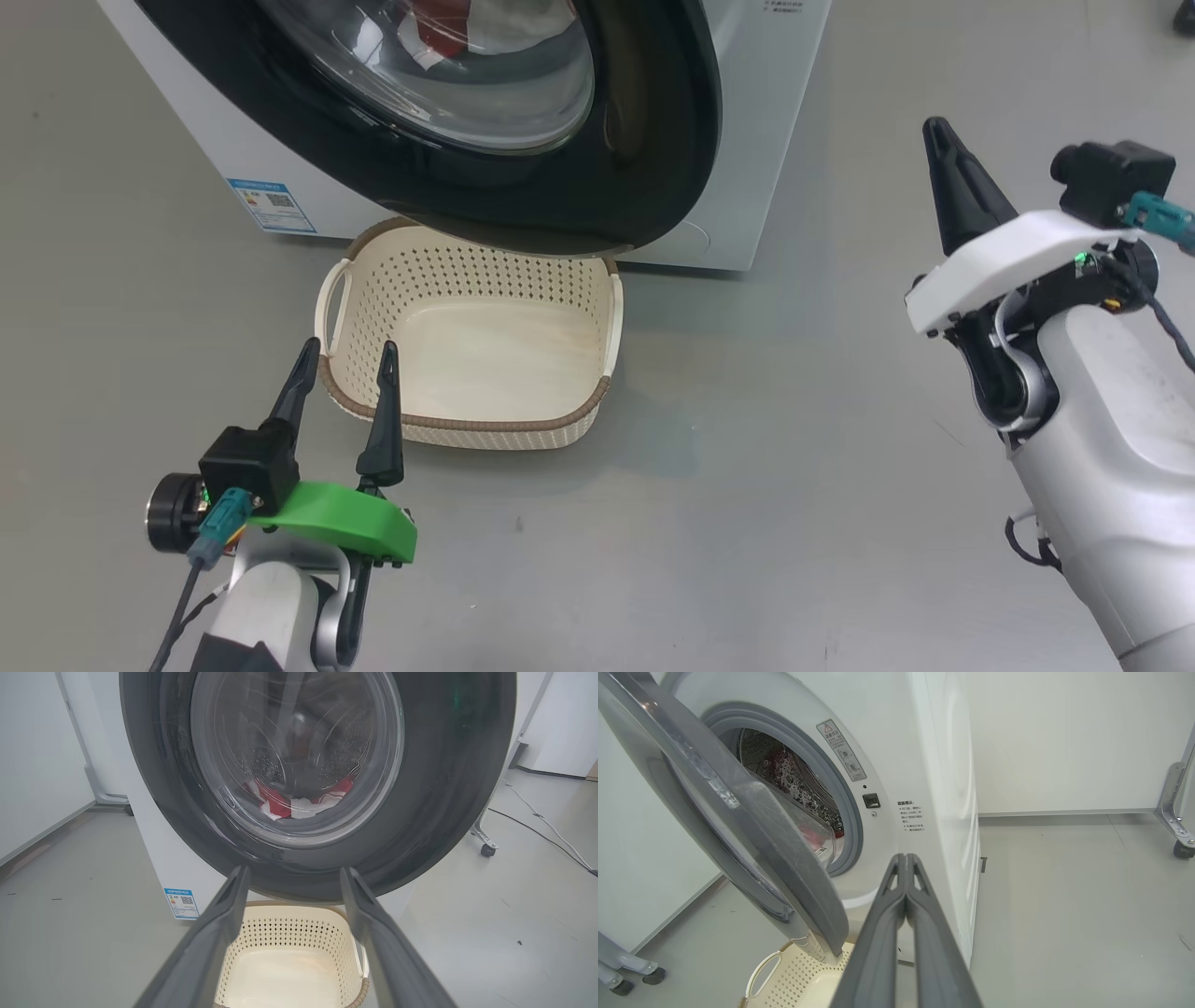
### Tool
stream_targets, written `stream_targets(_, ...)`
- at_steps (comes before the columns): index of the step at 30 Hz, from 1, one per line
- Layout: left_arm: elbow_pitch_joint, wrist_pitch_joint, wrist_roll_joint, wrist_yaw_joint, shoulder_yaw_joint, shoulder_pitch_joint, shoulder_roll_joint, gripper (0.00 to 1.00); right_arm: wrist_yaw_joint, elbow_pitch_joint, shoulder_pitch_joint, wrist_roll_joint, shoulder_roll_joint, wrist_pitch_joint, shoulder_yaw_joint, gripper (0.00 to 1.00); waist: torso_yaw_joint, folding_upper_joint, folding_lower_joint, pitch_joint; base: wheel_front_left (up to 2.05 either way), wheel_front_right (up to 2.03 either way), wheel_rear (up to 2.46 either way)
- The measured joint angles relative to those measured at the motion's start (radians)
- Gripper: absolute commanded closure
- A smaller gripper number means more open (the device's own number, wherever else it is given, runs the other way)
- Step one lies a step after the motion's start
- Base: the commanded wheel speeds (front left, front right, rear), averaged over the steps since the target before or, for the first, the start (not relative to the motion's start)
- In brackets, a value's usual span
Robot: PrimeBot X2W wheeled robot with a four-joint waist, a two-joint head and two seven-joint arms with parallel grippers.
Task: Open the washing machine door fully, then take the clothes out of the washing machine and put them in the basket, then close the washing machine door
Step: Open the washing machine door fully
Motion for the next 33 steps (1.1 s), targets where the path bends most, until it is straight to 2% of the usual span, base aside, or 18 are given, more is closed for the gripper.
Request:
stream_targets(7,-0.016,0.0,0.007,0.0,0.019,0.029,0.001,0.0,-0.012,-0.034,0.118,-0.06,-0.015,-0.123,0.0,1.0,-0.02,0.0,0.0,-0.026,0.0,0.0,0.0)
stream_targets(8,-0.016,0.0,0.008,0.0,0.02,0.03,0.001,0.0,-0.012,-0.039,0.134,-0.067,-0.015,-0.137,0.0,0.51,-0.022,0.0,0.0,-0.028,0.0,0.0,0.0)
stream_targets(9,-0.018,0.0,0.009,0.0,0.021,0.032,0.001,0.0,-0.022,-0.042,0.148,-0.068,-0.015,-0.139,0.0,0.07,-0.024,0.0,0.0,-0.029,0.0,0.0,0.0)
stream_targets(10,-0.018,0.0,0.009,0.0,0.022,0.033,0.001,0.0,-0.029,-0.045,0.161,-0.072,-0.014,-0.139,0.0,0.0,-0.026,0.0,0.0,-0.031,0.0,0.0,0.0)
stream_targets(21,-0.023,0.0,0.013,-0.002,0.029,0.05,0.001,0.0,-0.072,-0.112,0.267,-0.115,0.006,-0.142,-0.023,0.0,-0.037,0.0,0.0,-0.044,0.0,0.0,0.0)
stream_targets(33,-0.031,0.0,0.014,-0.002,0.043,0.058,0.001,0.0,-0.098,-0.201,0.331,-0.157,0.024,-0.142,-0.057,0.0,-0.041,0.0,0.0,-0.041,0.0,0.0,0.0)
